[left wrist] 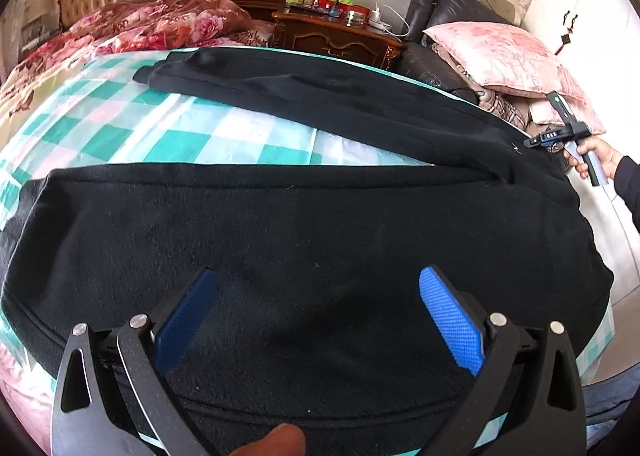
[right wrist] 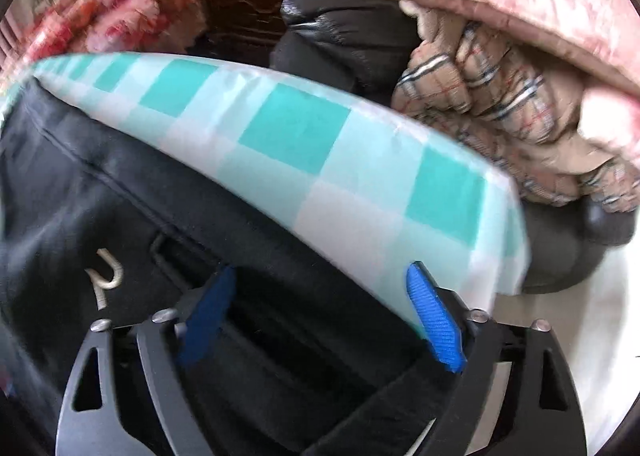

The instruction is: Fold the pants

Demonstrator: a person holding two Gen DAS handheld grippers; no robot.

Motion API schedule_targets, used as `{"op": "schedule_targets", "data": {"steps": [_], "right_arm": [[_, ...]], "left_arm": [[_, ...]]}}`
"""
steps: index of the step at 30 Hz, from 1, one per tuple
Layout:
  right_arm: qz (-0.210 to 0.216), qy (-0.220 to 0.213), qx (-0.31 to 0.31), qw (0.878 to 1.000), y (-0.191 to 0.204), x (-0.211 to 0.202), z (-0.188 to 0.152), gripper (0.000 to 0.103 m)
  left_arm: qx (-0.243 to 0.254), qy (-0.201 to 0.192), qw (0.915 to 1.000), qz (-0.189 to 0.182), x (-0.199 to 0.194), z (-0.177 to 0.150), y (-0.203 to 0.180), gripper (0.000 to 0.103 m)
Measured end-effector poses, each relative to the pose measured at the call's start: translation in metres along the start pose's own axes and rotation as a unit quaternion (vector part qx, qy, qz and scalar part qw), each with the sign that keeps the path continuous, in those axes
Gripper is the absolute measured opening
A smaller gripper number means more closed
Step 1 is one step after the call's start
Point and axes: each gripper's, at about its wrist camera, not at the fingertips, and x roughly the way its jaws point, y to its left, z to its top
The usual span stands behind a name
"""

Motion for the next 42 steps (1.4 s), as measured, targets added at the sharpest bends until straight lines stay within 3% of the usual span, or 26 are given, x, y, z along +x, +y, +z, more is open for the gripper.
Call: {"op": "schedule_targets", "data": {"steps": [1,2,4,8,10,14,16,18,21,25,30,33,36,38,40,42], "right_arm": [[0.026,-0.003,0.003,1.000,0.002,-0.005,-0.003,0.016],[0.003,-0.007,-0.012,1.000,0.008,-0.011,-0.004,0.005],[-0.021,-0.011,-0.032,0.999,0.022,-0.021,-0.009,0.005],[-0.010,-0.125,-0.021,0.992,0.053,-0.101,-0.042,0.005],[0.004,-0.177,-0.029,0.984,0.076,-0.141,-0.073,0.005],[0.029,-0.267,-0.049,0.962,0.140,-0.210,-0.180,0.005],[0.058,-0.283,-0.040,0.957,0.169,-0.212,-0.248,0.005],[0.084,-0.271,-0.013,0.959,0.187,-0.192,-0.300,0.005],[0.124,-0.234,0.057,0.963,0.195,-0.141,-0.346,0.005],[0.133,-0.219,0.100,0.961,0.201,-0.108,-0.362,0.005],[0.140,-0.224,0.122,0.957,0.200,-0.110,-0.364,0.005],[0.140,-0.222,0.120,0.958,0.199,-0.107,-0.363,0.005],[0.139,-0.221,0.115,0.959,0.197,-0.109,-0.364,0.005],[0.135,-0.219,0.110,0.960,0.199,-0.109,-0.366,0.005],[0.134,-0.216,0.110,0.961,0.200,-0.110,-0.364,0.005],[0.133,-0.213,0.106,0.962,0.200,-0.110,-0.363,0.005]], "left_arm": [[-0.003,-0.001,1.0000,0.002,-0.001,0.000,0.001,0.101],[-0.007,-0.001,1.0000,0.003,-0.003,0.000,0.002,0.101],[-0.018,-0.007,0.9998,-0.003,-0.009,0.001,0.005,0.101],[-0.026,-0.029,0.9992,-0.008,-0.031,0.002,0.003,0.101],[-0.023,-0.041,0.9989,-0.009,-0.045,0.002,0.001,0.101],[-0.030,-0.066,0.9970,-0.027,-0.075,0.000,0.000,0.101],[-0.046,-0.068,0.9955,-0.047,-0.085,-0.001,0.007,0.101],[-0.060,-0.063,0.9943,-0.061,-0.087,-0.001,0.013,0.101],[-0.104,-0.039,0.9902,-0.085,-0.070,0.013,0.037,0.101],[-0.168,-0.017,0.9799,-0.105,-0.033,0.067,0.071,0.096],[-0.184,0.005,0.9759,-0.117,0.018,0.161,0.078,0.085],[-0.224,0.039,0.9639,-0.138,0.064,0.208,0.084,0.083],[-0.261,0.079,0.9532,-0.131,0.105,0.245,0.090,0.078],[-0.273,0.102,0.9510,-0.105,0.130,0.267,0.091,0.078],[-0.289,0.140,0.9426,-0.091,0.159,0.277,0.093,0.078],[-0.275,0.160,0.9458,-0.067,0.177,0.284,0.092,0.061]]}}
